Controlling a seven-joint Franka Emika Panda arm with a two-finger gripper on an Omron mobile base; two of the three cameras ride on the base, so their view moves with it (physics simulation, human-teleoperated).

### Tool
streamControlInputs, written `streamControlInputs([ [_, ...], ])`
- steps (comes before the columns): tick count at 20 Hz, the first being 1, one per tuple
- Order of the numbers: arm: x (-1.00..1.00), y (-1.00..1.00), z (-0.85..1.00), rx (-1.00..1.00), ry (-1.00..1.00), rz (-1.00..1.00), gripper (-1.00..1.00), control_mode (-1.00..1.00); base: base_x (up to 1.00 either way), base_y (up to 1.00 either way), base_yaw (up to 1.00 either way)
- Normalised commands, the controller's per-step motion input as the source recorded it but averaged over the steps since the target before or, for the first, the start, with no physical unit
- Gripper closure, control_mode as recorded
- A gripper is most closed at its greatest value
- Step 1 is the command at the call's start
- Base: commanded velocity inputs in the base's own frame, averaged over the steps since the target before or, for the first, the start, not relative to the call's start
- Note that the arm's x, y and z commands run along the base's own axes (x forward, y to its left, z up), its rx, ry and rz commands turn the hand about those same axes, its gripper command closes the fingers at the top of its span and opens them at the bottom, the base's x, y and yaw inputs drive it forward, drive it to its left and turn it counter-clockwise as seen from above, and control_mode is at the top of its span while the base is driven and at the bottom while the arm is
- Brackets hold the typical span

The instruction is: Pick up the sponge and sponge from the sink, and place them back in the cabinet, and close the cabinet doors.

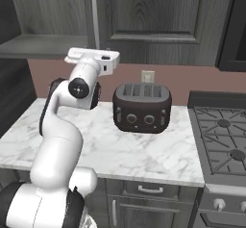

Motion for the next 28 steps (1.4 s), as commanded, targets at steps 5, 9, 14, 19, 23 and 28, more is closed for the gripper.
streamControlInputs([
  [5,-0.37,0.00,0.08,0.00,0.08,-0.02,-1.00,-1.00,0.00,0.00,0.00],
  [9,-0.41,0.00,0.00,0.00,0.05,0.00,-1.00,-1.00,0.00,0.00,0.00],
  [14,-0.34,0.02,0.00,0.00,0.05,0.00,-1.00,-1.00,0.00,0.00,0.00],
  [19,-0.24,0.01,0.00,0.00,0.02,0.00,-1.00,-1.00,0.00,0.00,0.00],
  [23,-0.21,0.00,0.00,0.00,0.01,0.00,-1.00,-1.00,0.00,0.00,0.00],
  [28,-0.21,0.00,0.00,0.00,0.00,0.00,-1.00,-1.00,0.00,0.00,0.00],
])
